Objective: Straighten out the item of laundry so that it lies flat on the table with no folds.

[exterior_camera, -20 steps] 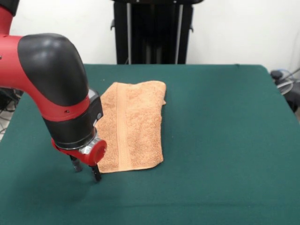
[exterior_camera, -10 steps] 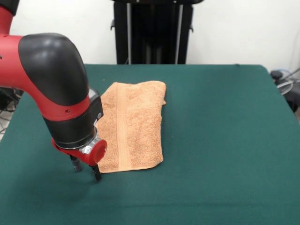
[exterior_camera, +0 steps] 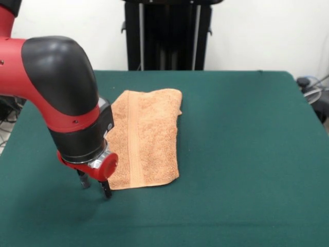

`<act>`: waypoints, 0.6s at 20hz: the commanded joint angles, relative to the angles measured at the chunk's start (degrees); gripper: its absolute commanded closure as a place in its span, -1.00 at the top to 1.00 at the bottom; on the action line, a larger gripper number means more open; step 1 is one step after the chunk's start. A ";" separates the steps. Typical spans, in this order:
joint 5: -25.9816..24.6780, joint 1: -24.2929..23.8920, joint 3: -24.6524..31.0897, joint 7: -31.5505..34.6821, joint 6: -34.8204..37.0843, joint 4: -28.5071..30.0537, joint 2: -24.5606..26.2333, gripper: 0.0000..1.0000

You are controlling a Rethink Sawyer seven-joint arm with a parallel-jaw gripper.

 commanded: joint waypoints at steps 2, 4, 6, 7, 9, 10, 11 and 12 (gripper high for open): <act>-2.14 4.74 5.89 -9.14 1.68 8.68 5.22 1.00; -1.84 5.12 5.69 -8.37 2.79 8.75 4.76 1.00; -1.81 5.62 5.34 -7.80 3.54 8.65 4.32 1.00; -1.83 6.10 4.91 -7.29 4.12 8.45 4.02 1.00; -2.23 7.01 3.97 -6.60 4.81 7.99 3.59 1.00; -2.41 7.39 3.55 -6.33 5.02 7.83 3.41 1.00; -2.59 7.77 3.12 -6.06 5.23 7.67 3.23 1.00; -2.60 7.90 2.96 -5.95 5.34 7.62 3.12 1.00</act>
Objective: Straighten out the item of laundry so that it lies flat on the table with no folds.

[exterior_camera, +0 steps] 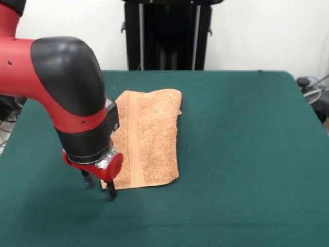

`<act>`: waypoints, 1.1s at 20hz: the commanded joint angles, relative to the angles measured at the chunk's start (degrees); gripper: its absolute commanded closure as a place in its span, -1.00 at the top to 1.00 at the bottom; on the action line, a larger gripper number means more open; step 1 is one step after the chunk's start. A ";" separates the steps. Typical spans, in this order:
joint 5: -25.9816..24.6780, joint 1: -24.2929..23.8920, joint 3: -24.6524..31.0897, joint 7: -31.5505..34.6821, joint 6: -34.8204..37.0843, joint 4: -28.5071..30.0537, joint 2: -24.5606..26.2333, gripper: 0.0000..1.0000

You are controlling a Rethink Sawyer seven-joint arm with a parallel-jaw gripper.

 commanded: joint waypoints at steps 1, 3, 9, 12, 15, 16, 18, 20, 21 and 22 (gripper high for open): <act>-1.75 6.74 3.10 -5.81 5.63 7.85 2.96 1.00; -1.55 6.87 2.89 -5.74 6.15 8.24 2.42 1.00; -2.58 8.22 1.10 -5.91 7.24 7.67 1.98 1.00; -4.84 10.37 -1.57 -6.98 10.45 5.08 2.03 1.00; -5.64 11.30 -2.91 -7.73 12.72 4.00 1.51 1.00; -5.64 11.35 -2.99 -7.95 13.05 3.95 1.30 1.00; -5.45 11.36 -2.83 -8.41 14.15 3.75 0.87 1.00; -5.46 11.25 -2.62 -8.78 15.18 3.60 0.42 1.00; -5.62 11.17 -2.57 -9.00 15.49 3.74 0.13 1.00; -5.76 11.08 -2.47 -9.10 15.71 3.72 0.02 1.00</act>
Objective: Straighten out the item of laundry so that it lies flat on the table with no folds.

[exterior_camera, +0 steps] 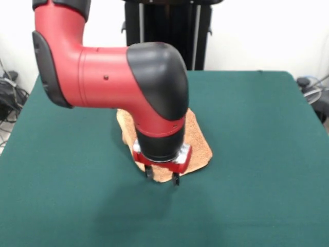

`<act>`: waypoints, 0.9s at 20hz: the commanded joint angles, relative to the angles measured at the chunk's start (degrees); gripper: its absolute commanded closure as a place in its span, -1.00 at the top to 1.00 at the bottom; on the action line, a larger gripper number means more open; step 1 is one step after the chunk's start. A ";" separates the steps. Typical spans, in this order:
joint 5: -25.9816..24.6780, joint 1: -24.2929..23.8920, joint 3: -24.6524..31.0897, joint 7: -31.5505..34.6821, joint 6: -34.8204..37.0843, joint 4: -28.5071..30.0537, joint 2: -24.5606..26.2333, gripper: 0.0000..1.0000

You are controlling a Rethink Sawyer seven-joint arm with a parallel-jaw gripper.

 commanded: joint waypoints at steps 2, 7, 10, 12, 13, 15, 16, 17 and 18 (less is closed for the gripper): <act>-5.29 0.82 -1.99 -9.82 7.89 2.88 0.82 1.00; -6.23 -0.35 -1.34 -10.26 7.54 3.94 0.03 1.00; -5.88 -0.66 -0.85 -10.41 8.26 4.73 -1.02 1.00; -5.84 -0.60 -0.77 -10.36 9.14 5.08 -2.00 1.00; -6.12 -0.59 -0.91 -10.30 9.00 5.37 -2.38 1.00; -6.49 -0.84 -0.87 -10.41 8.90 5.05 -1.99 1.00; -6.69 -0.95 -0.79 -10.53 8.81 4.73 -1.64 1.00; -7.01 -1.10 -0.69 -10.76 8.56 3.92 -0.82 1.00; -7.19 -1.15 -0.65 -10.75 8.35 3.61 -0.41 1.00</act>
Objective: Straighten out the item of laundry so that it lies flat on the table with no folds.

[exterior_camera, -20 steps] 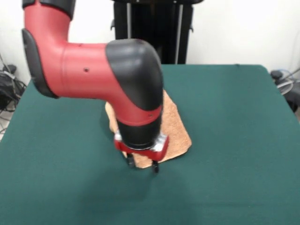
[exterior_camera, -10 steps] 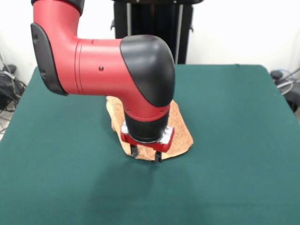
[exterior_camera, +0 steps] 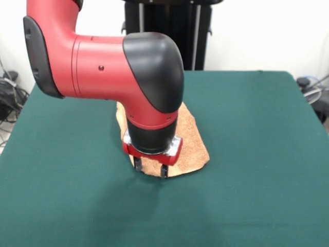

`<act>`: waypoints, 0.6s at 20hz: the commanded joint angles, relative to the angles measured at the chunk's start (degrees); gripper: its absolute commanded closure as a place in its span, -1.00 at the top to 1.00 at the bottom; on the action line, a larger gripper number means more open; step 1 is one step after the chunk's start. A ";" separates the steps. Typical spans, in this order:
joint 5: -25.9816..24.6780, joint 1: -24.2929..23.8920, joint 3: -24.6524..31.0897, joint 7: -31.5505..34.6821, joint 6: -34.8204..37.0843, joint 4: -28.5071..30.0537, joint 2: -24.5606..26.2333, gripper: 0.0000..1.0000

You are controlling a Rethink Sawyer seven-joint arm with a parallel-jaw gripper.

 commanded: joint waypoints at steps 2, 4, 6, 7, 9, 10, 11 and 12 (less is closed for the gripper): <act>-4.13 -0.34 -0.59 -10.68 4.93 2.48 2.55 1.00; -4.59 -0.03 -0.63 -10.35 3.90 1.90 3.49 1.00; -5.01 0.42 -0.77 -9.84 3.09 0.96 4.52 1.00; -5.36 0.59 -0.85 -9.84 2.80 0.04 5.45 1.00; -5.46 0.52 -0.87 -10.17 2.69 0.34 5.56 1.00; -5.47 0.48 -0.88 -10.34 2.71 0.44 5.53 1.00; -5.48 0.40 -0.96 -10.44 2.61 1.11 5.07 1.00; -5.52 0.46 -1.02 -10.42 2.57 1.14 5.04 1.00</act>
